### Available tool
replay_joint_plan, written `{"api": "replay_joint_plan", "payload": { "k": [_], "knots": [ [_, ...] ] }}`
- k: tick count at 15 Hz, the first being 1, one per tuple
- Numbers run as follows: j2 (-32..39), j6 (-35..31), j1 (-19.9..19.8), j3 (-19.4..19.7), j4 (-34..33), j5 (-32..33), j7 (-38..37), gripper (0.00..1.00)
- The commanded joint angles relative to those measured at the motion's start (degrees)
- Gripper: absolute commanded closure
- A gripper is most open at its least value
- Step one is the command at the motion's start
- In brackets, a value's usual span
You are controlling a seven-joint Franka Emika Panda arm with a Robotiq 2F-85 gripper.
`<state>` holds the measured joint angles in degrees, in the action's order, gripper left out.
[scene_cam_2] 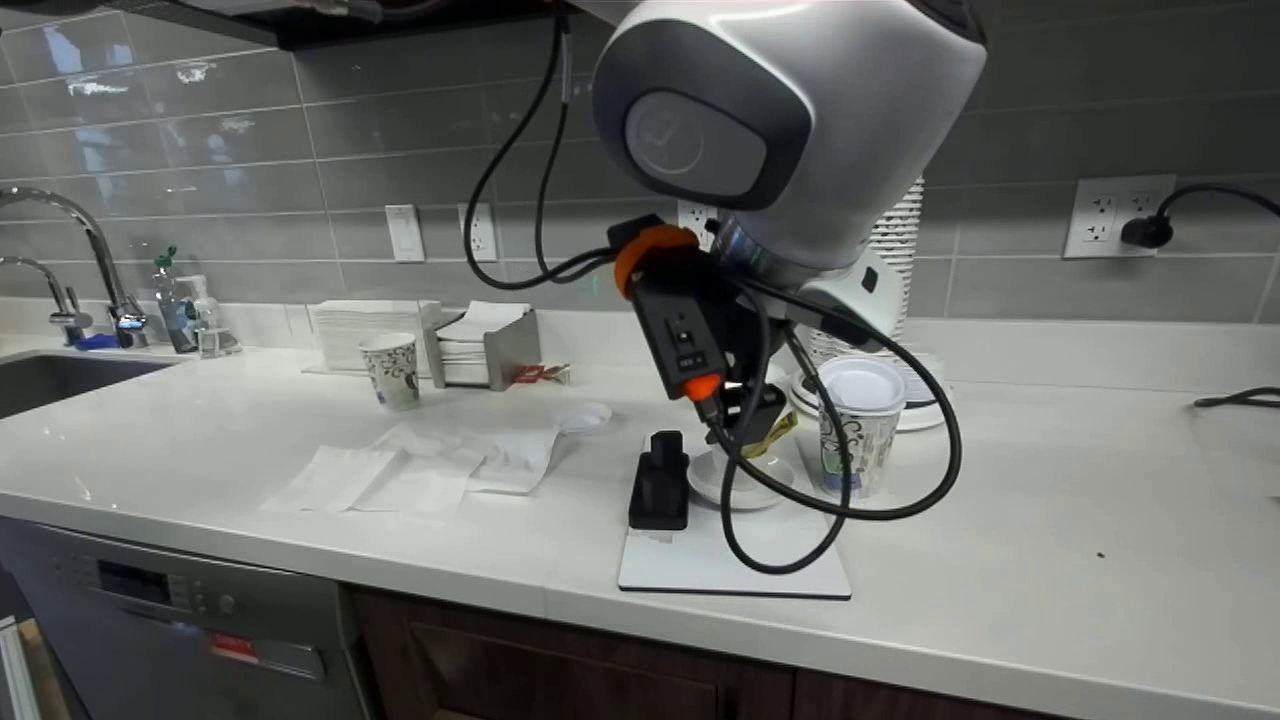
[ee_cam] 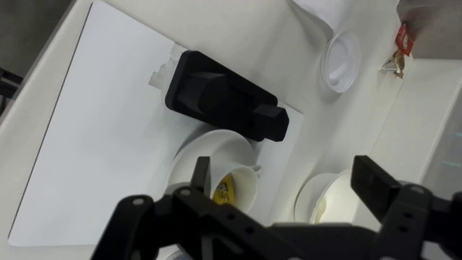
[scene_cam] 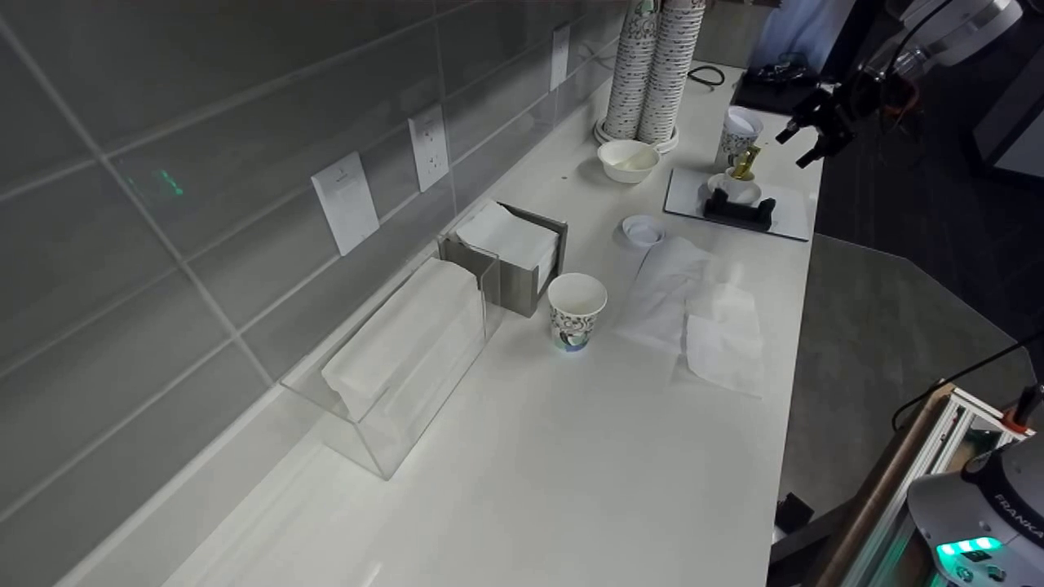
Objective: Put the plate with the mug on it onto the paper towel
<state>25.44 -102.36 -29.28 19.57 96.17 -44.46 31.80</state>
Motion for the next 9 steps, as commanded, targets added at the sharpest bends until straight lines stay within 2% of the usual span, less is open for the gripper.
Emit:
{"api": "replay_joint_plan", "payload": {
  "k": [1,6,7,8,9],
  "knots": [
    [5.16,-0.38,-3.41,-2.26,-5.35,-0.76,0.29,0.0],
    [11.53,0.62,-7.44,-5.05,-12.57,-0.02,1.3,0.0],
    [12.82,0.47,-8.2,-5.9,-14.1,-0.03,1.69,0.04],
    [13.98,0.73,-8.94,-6.72,-15.53,0.09,1.93,0.15],
    [15.07,0.76,-9.42,-7.41,-16.83,0.3,1.42,0.16]
  ]
}}
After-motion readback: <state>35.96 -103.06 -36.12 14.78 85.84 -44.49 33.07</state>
